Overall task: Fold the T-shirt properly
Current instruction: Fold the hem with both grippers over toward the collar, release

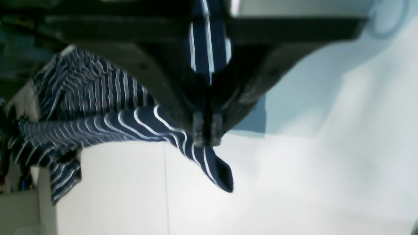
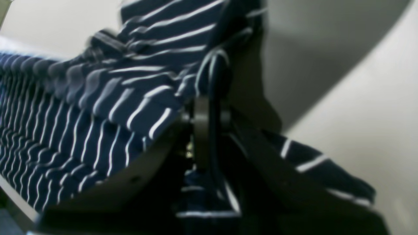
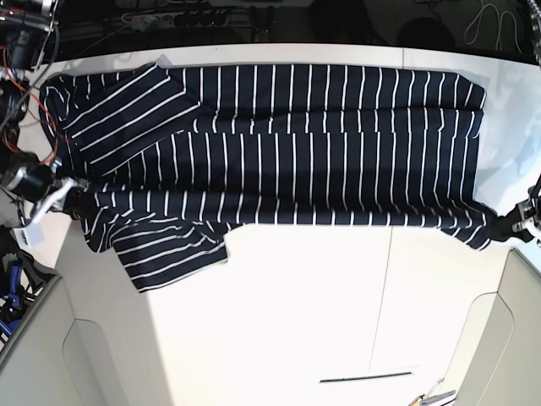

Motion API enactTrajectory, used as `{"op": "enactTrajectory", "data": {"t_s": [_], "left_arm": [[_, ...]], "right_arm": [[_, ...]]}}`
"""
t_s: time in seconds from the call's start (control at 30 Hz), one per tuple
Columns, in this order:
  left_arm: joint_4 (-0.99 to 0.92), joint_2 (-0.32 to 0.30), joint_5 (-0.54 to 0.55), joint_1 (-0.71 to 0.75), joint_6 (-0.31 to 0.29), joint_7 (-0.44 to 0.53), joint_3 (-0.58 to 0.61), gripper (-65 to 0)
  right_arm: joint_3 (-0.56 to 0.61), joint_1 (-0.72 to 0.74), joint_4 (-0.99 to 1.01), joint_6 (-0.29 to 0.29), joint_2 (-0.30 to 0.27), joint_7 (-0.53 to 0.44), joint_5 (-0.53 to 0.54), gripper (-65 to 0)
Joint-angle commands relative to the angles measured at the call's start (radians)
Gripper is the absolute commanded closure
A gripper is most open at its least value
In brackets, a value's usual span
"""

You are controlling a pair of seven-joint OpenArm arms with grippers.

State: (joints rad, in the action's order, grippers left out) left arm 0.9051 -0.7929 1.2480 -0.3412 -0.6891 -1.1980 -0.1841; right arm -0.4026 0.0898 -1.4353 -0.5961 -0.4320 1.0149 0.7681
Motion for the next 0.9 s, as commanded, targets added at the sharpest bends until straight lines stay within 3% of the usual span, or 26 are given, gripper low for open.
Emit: {"op": "enactTrajectory", "data": {"t_s": [0.0, 0.1, 0.3, 0.53, 0.87], "left_arm": [[0.048, -0.035, 0.047, 0.003, -0.009, 0.006, -0.006, 0.0], [0.163, -0.060, 0.111, 0.093, -0.009, -0.018, -0.014, 0.0], [0.360, -0.063, 0.110, 0.274, -0.009, -0.023, -0.112, 0.0], [0.394, -0.063, 0.109, 0.439, -0.009, -0.026, -0.189, 0.0], [0.394, 0.061, 0.097, 0.494, -0.009, -0.019, -0.189, 0.0]], "right_arm": [[-0.023, 0.002, -0.030, -0.003, -0.022, -0.023, 0.018, 0.0], [-0.051, -0.042, -0.052, -0.003, -0.022, -0.023, 0.022, 0.0], [-0.118, -0.140, -0.089, -0.004, -0.022, -0.021, 0.082, 0.0], [-0.150, -0.197, -0.090, -0.004, -0.019, -0.020, 0.089, 0.0], [-0.149, -0.254, -0.070, 0.000, 0.021, -0.030, 0.040, 0.0]]}}
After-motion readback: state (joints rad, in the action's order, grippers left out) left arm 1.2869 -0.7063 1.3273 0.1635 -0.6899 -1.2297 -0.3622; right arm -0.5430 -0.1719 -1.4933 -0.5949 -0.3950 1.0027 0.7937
